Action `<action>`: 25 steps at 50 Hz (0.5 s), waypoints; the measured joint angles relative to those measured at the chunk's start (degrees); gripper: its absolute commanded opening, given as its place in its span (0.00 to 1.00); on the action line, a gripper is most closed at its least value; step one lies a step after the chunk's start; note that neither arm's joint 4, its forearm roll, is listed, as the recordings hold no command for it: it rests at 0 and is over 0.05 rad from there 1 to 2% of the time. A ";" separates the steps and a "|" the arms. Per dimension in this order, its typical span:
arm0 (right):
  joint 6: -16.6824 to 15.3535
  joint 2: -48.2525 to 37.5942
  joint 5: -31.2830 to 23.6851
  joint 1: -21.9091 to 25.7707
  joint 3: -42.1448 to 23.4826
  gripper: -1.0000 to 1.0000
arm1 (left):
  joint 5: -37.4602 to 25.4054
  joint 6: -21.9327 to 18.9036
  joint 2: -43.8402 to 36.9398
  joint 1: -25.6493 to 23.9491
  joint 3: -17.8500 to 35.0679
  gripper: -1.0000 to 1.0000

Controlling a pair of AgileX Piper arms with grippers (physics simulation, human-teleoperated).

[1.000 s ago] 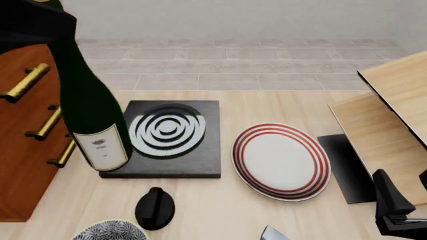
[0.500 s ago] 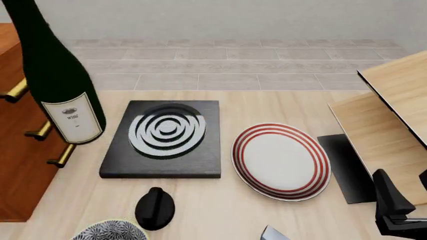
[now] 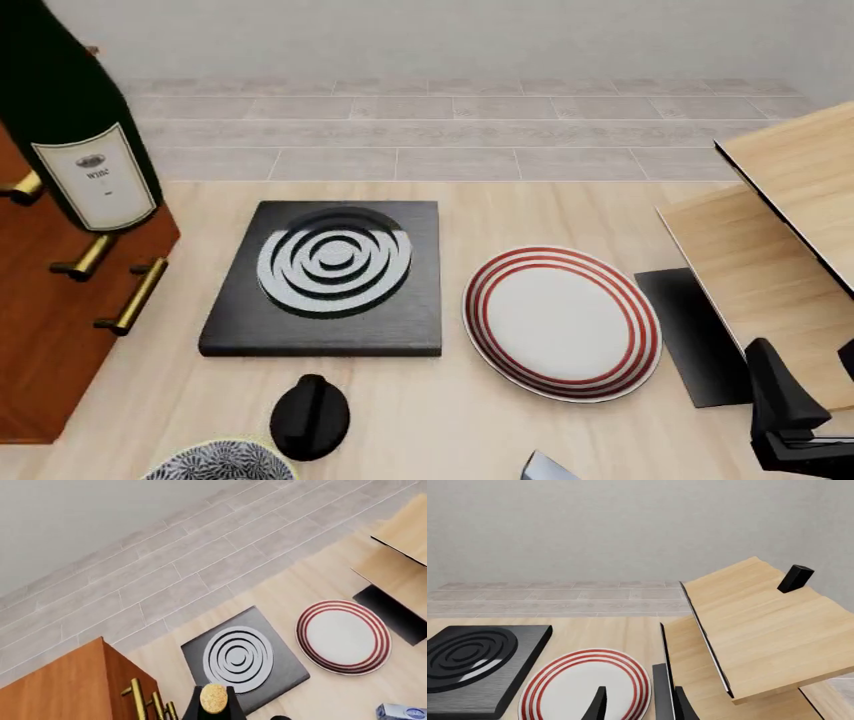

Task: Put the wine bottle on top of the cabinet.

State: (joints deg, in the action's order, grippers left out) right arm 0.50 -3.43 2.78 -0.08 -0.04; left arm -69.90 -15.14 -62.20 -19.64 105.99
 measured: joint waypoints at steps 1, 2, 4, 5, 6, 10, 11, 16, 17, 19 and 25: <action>0.00 0.00 0.00 0.00 0.00 1.00 | 0.00 -0.05 -0.16 0.44 0.28 0.00; 0.00 0.00 0.00 0.00 0.00 1.00 | 0.00 -0.10 -0.30 0.85 0.53 0.00; 0.01 0.00 0.00 0.00 0.00 1.00 | 0.00 -0.26 -0.60 1.73 1.04 0.00; 0.01 0.00 0.00 0.00 0.00 1.00 | 0.00 -0.34 -0.73 2.14 1.27 0.00; 0.01 0.00 0.00 0.00 0.00 1.00 | 0.00 -0.41 -0.86 2.57 1.50 0.00; 0.01 0.00 0.00 0.00 0.00 1.00 | 0.00 -0.67 -1.37 4.26 2.44 0.00; 0.01 0.00 0.00 0.00 0.00 1.00 | 0.00 -0.74 -1.48 4.68 2.67 0.00; 0.00 0.00 0.00 0.00 0.00 1.00 | 0.00 -1.29 -1.98 7.00 3.78 0.00; 0.00 0.00 0.00 0.00 0.00 1.00 | 0.00 -1.45 -2.04 7.47 3.96 0.00; 0.00 0.00 0.00 0.00 0.00 1.00 | 0.00 -1.74 -2.14 8.44 4.31 0.00; 0.00 0.00 0.00 0.00 0.00 1.00 | 0.00 -2.34 -2.40 11.12 5.24 0.00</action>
State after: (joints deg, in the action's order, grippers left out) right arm 0.51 -3.43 2.79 -0.08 -0.04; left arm -69.90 -17.48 -64.61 -8.51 111.24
